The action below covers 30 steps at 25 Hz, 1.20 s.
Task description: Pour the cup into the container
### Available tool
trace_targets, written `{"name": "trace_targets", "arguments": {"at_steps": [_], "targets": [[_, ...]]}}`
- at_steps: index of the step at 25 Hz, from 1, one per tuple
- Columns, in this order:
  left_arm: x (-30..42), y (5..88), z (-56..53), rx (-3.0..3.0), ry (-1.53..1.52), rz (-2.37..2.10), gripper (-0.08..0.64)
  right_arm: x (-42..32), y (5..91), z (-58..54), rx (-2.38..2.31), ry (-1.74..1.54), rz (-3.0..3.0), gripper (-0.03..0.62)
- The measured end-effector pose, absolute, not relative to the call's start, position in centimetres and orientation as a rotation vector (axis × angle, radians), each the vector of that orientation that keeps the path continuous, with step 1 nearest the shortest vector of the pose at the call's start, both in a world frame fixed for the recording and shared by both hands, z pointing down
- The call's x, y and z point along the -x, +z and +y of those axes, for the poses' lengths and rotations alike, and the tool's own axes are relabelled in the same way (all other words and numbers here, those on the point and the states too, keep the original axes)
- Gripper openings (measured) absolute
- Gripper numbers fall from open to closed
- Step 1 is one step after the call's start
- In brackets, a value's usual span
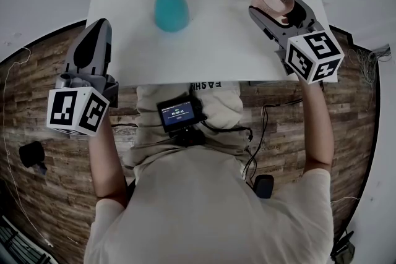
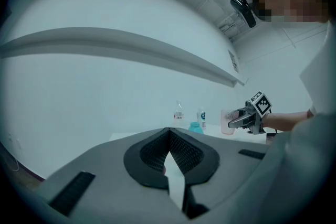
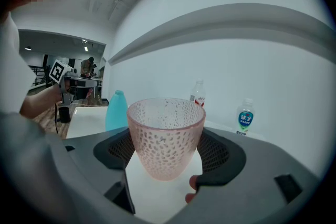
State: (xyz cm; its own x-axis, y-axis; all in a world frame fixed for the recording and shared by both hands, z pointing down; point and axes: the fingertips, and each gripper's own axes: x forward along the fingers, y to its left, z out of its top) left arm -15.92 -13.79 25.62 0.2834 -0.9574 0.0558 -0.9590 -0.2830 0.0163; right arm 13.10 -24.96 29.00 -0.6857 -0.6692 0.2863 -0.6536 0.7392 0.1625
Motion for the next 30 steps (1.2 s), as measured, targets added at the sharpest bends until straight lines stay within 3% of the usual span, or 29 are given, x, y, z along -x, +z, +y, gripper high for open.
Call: {"name": "trace_targets", "arguments": {"at_steps": [30], "targets": [[15.7,27.2,-14.0,-2.472,0.058,-1.83,0.009,-13.3,32.6,-25.2,-1.017,0.035,-2.592,0.367]]}}
